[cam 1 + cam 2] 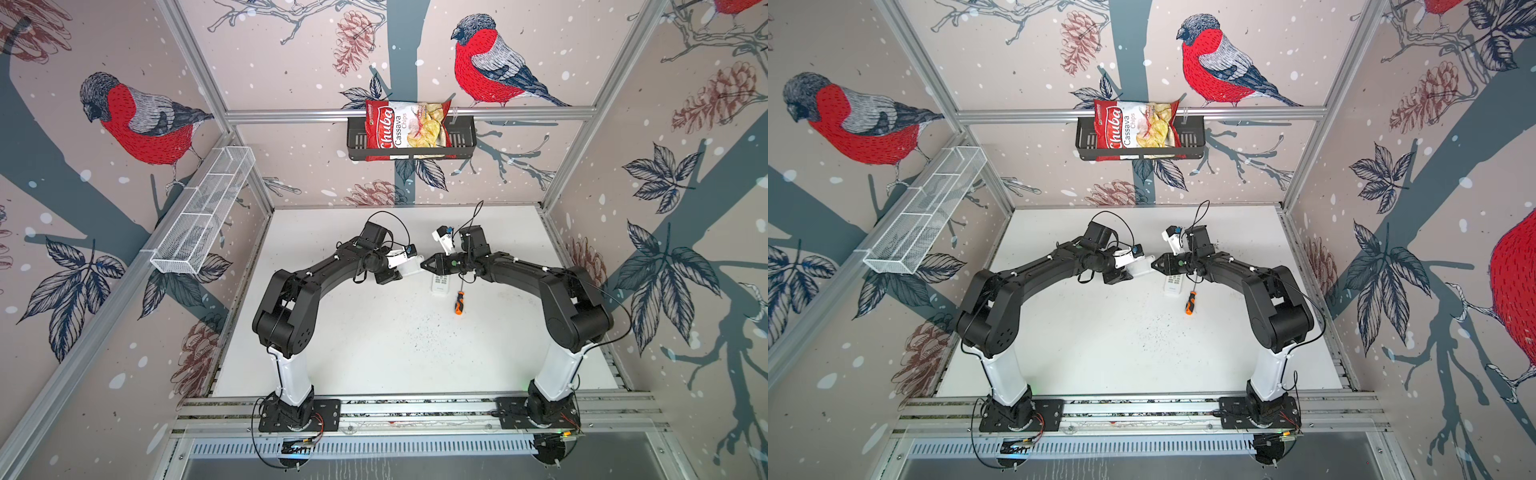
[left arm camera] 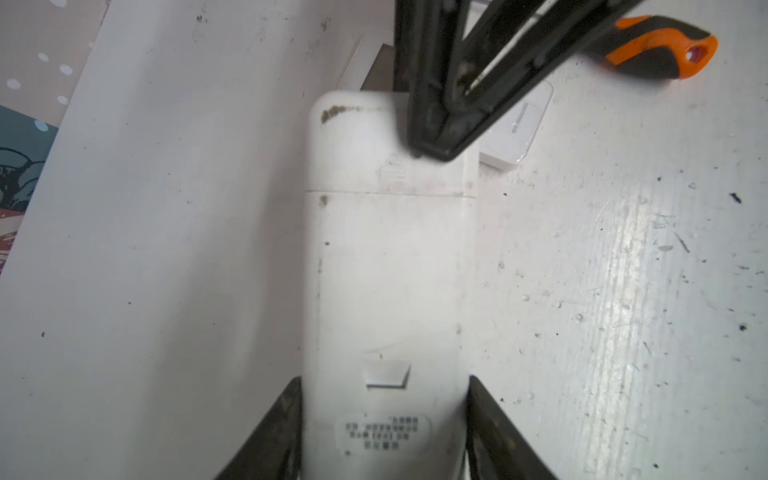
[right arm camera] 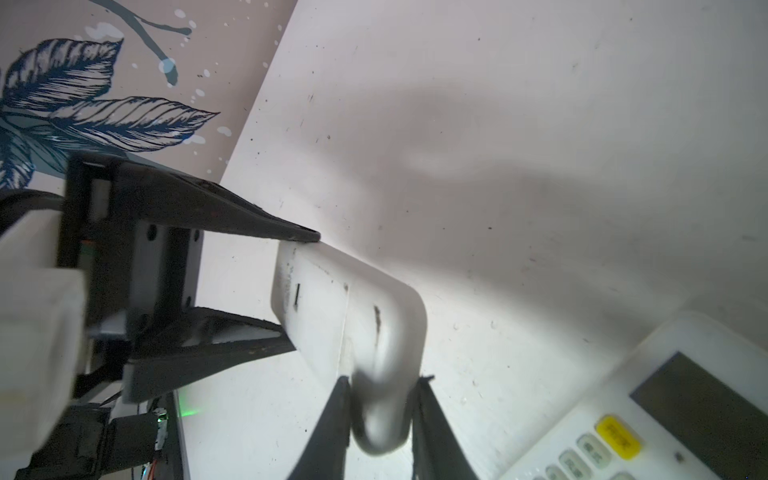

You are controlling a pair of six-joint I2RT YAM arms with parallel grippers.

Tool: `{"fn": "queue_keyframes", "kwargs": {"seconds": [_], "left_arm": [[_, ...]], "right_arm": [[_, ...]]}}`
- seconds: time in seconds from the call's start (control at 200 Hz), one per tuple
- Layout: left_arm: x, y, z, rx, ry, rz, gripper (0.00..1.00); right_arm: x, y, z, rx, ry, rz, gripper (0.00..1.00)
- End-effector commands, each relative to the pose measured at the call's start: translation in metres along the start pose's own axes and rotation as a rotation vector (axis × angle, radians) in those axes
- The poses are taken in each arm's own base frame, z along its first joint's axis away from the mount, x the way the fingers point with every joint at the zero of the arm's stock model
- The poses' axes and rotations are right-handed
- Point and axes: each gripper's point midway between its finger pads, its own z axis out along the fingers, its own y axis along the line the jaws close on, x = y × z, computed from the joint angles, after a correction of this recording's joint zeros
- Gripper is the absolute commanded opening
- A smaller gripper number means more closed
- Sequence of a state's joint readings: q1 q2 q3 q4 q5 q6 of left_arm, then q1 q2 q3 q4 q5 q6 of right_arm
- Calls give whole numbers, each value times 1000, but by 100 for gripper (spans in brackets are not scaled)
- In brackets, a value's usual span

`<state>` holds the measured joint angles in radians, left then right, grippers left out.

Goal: Unload the batteries from the remote control
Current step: 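Pinch the battery cover with the right gripper while the left gripper holds the remote, then slide the battery cover off with the right gripper, away from the left gripper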

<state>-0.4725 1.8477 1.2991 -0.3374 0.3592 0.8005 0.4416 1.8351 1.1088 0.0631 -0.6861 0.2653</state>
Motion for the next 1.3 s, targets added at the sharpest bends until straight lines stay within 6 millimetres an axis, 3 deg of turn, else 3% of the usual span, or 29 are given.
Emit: {"fn": "queue_keyframes", "kwargs": {"seconds": [0.0,0.185,0.215,0.26,0.285,0.385,0.57,0.72,1.146,1.241,1.296], "left_arm": [[-21,1,-5,11,-91,15,41],[-18,-1,-3,18,-82,11,41],[-18,-2,-2,20,-82,11,40],[-18,-1,-2,20,-84,10,40],[-18,-2,-2,20,-85,12,40],[-19,-2,-3,23,-93,10,40],[-21,-3,-4,22,-106,5,39],[-24,-3,-4,24,-113,6,39],[-28,0,-4,25,-115,7,38],[-27,0,-2,28,-112,7,38],[-27,0,-3,27,-110,7,38]], "right_arm": [[-3,2,-1,-6,-15,-35,22],[-6,-3,-5,34,-25,-44,20],[-6,-2,-5,30,-23,-50,27],[-5,1,-4,21,-20,-57,48],[-5,2,-3,19,-19,-59,55],[-10,2,-1,12,-27,-62,63],[-20,4,3,-5,-34,-65,60],[-20,-2,7,30,-19,-68,45],[-11,-14,11,87,4,-61,18],[-11,-17,10,105,8,-65,19],[-10,-19,10,116,13,-68,32]]}}
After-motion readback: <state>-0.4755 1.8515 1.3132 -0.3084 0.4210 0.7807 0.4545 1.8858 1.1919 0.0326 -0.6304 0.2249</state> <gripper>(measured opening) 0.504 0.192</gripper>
